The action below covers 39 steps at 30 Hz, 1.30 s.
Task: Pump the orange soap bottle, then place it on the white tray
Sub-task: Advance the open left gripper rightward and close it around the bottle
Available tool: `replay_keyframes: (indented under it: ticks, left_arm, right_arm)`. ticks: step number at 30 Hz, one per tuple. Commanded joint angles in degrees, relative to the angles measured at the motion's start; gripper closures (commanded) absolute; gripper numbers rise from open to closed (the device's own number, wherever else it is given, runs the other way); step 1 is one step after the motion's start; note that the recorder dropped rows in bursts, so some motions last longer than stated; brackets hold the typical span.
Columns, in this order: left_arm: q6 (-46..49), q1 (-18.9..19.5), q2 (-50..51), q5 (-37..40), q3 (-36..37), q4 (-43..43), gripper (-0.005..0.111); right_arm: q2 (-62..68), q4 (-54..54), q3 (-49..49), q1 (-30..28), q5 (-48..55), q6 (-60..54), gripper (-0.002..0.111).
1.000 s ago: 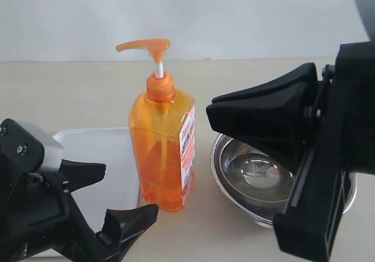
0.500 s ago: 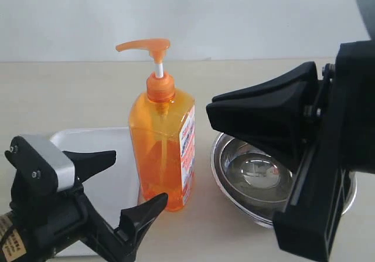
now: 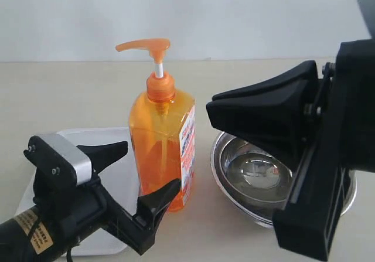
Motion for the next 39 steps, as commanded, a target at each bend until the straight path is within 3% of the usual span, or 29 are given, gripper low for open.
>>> replay_keyframes:
  ticks: [1, 39]
  left_arm:
    - [-0.1, -0.22, 0.07, -0.75, -1.24, -0.34, 0.012]
    - [1.48, -0.1, 1.25, -0.75, -9.22, -5.8, 0.012]
  right_arm:
    - [0.05, -0.39, 0.01, 0.07, -0.51, -0.15, 0.108]
    - [0.05, -0.39, 0.01, 0.07, -0.14, -0.15, 0.108]
